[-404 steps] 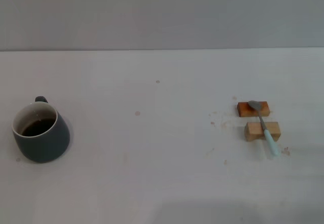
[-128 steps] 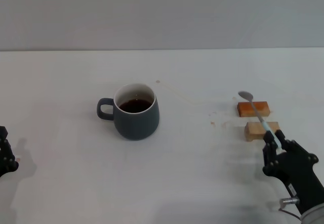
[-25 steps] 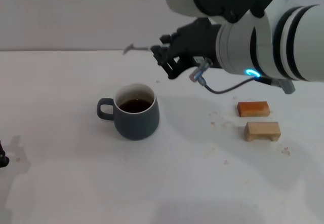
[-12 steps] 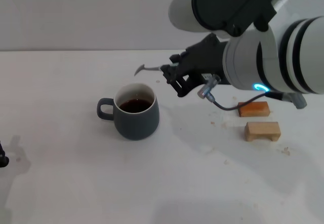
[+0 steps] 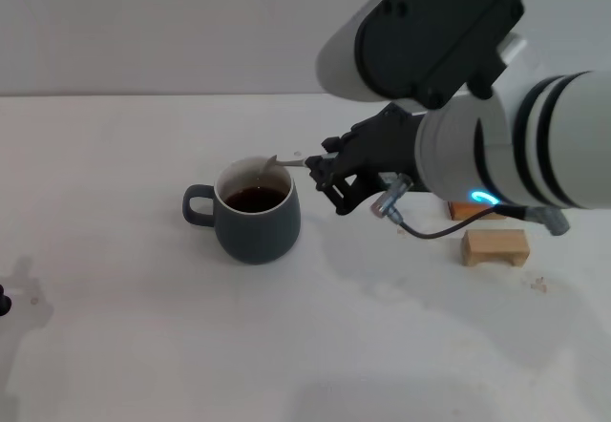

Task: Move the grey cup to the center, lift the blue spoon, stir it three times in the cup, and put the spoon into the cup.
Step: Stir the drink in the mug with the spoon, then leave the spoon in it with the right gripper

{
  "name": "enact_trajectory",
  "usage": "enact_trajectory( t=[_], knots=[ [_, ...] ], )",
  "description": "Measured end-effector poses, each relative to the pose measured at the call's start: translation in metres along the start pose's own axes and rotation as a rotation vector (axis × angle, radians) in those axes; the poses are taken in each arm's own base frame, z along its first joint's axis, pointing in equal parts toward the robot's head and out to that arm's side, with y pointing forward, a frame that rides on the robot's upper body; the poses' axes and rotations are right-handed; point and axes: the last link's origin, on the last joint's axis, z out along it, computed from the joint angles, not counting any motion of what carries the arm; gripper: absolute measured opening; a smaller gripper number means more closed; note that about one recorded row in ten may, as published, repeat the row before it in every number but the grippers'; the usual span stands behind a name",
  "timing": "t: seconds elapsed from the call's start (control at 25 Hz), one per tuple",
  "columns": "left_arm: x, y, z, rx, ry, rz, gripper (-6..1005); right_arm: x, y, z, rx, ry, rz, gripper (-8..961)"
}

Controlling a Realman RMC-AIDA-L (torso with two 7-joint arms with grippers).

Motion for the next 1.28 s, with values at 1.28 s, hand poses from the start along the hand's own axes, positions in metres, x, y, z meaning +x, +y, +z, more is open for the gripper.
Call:
enact_trajectory(
  t=[1.28],
  knots=[
    [0.001,-0.006,0.003,0.021,0.001,0.005,-2,0.009,0.004,0.066,-0.097,0.067,-0.004,160]
  ],
)
